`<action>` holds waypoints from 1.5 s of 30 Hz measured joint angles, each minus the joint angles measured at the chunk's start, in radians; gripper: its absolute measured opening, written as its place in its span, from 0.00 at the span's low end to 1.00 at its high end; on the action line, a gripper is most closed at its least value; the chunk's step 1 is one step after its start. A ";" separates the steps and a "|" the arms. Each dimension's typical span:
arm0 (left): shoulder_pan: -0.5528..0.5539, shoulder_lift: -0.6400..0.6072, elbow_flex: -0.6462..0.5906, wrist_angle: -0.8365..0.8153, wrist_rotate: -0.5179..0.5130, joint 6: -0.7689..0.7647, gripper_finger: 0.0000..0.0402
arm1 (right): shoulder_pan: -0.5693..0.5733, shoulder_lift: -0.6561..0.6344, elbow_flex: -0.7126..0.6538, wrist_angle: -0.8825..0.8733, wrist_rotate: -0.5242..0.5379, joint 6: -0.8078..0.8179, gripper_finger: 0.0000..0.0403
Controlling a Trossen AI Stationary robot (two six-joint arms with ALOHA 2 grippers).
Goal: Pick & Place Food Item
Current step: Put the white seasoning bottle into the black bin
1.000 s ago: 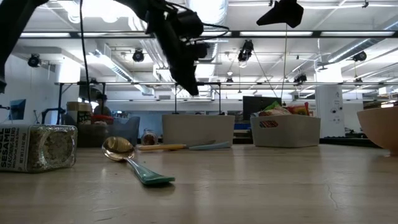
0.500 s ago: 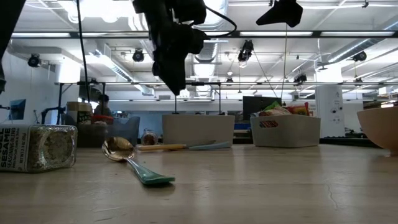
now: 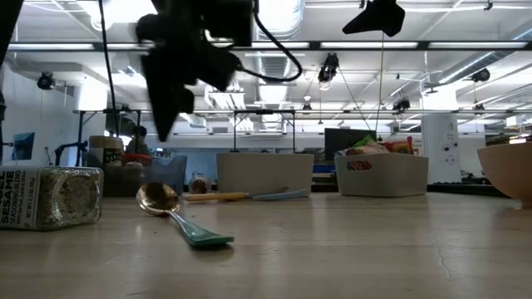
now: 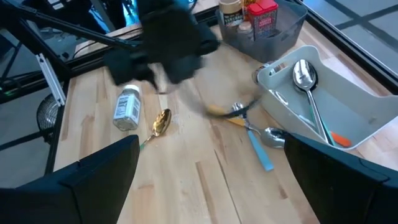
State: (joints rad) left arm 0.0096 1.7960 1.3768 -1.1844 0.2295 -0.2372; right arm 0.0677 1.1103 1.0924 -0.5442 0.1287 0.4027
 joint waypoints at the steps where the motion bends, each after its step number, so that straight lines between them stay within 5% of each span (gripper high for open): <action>1: -0.021 -0.007 -0.007 -0.020 0.000 0.048 0.57 | 0.000 0.000 0.000 0.000 -0.001 -0.007 0.99; 10: -0.131 -0.112 -0.131 -0.028 0.000 0.339 0.37 | 0.002 0.003 0.000 0.002 -0.030 0.040 0.99; 20: -0.128 -0.302 -0.326 0.130 0.042 0.161 0.31 | 0.002 0.005 0.000 0.007 -0.003 0.169 0.99; 31: -0.194 -0.523 -0.484 0.469 0.042 0.076 0.42 | 0.007 0.006 0.000 0.012 0.004 0.247 0.99; 40: -0.268 -0.523 -0.509 0.469 0.042 0.083 0.66 | 0.007 0.006 0.000 0.012 0.002 0.249 0.99; 45: -0.297 -0.524 -0.587 0.466 0.041 0.036 0.71 | 0.008 0.006 0.000 0.012 0.002 0.255 0.99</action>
State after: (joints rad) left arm -0.2878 1.2724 0.7897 -0.7181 0.2705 -0.2014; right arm 0.0761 1.1164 1.0920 -0.5323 0.1311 0.6579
